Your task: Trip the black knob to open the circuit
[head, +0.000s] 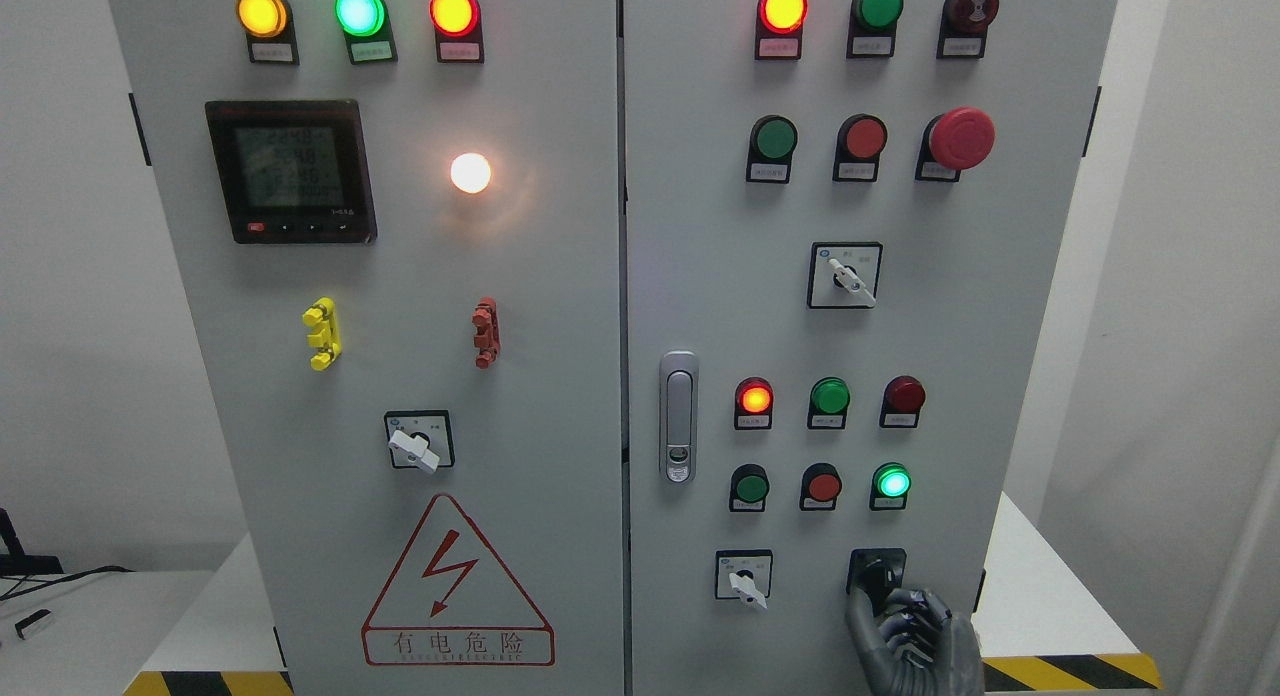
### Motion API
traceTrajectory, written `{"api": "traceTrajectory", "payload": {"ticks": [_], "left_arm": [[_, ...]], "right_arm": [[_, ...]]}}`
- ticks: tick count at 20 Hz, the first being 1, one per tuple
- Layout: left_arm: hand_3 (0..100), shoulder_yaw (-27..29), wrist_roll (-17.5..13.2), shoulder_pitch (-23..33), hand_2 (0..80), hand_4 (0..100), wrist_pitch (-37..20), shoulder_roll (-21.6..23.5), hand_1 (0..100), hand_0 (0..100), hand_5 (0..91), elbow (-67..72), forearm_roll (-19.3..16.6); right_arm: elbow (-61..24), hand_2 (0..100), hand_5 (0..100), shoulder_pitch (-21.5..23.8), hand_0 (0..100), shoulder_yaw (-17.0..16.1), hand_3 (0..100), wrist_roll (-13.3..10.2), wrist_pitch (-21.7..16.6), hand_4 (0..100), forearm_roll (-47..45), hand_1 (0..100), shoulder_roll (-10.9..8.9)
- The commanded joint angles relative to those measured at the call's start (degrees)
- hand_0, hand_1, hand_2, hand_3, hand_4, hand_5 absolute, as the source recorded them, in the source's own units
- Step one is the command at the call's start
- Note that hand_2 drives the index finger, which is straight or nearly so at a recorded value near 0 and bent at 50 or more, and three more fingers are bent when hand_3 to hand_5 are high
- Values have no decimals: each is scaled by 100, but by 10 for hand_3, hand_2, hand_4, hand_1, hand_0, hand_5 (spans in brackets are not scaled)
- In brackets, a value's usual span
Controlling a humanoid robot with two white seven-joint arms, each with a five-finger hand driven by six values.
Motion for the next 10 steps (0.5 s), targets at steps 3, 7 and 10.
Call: {"api": "traceTrajectory", "payload": {"ticks": [3, 7, 10], "left_arm": [[0, 0, -4, 0, 0, 0, 0, -5, 389, 120, 0, 6, -176], [0, 0, -4, 0, 0, 0, 0, 3, 389, 120, 0, -2, -176], [0, 0, -4, 0, 0, 0, 0, -5, 389, 120, 0, -2, -176]], "right_arm": [[0, 518, 981, 0, 368, 2, 807, -6, -208, 853, 307, 716, -10], [0, 517, 981, 0, 364, 2, 805, 2, -208, 853, 369, 719, -10], [0, 516, 981, 0, 363, 2, 804, 2, -208, 852, 369, 721, -1]]}}
